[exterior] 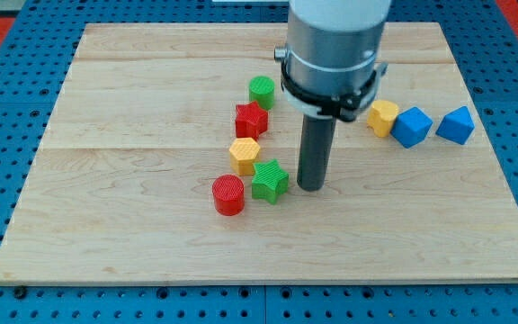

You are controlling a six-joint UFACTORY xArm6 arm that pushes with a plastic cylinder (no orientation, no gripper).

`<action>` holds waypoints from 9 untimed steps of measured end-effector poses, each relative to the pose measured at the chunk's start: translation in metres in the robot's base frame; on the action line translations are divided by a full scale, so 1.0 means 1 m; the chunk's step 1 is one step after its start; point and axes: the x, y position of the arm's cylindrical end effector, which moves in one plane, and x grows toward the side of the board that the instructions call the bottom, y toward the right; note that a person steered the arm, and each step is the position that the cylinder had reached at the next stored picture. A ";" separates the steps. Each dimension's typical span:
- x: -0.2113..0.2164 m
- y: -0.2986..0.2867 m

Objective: Nudge the green star a bit down

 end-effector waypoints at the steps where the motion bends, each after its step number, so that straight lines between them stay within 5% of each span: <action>1: -0.021 0.007; 5: -0.068 0.008; 6: -0.113 -0.006; 9: -0.076 -0.036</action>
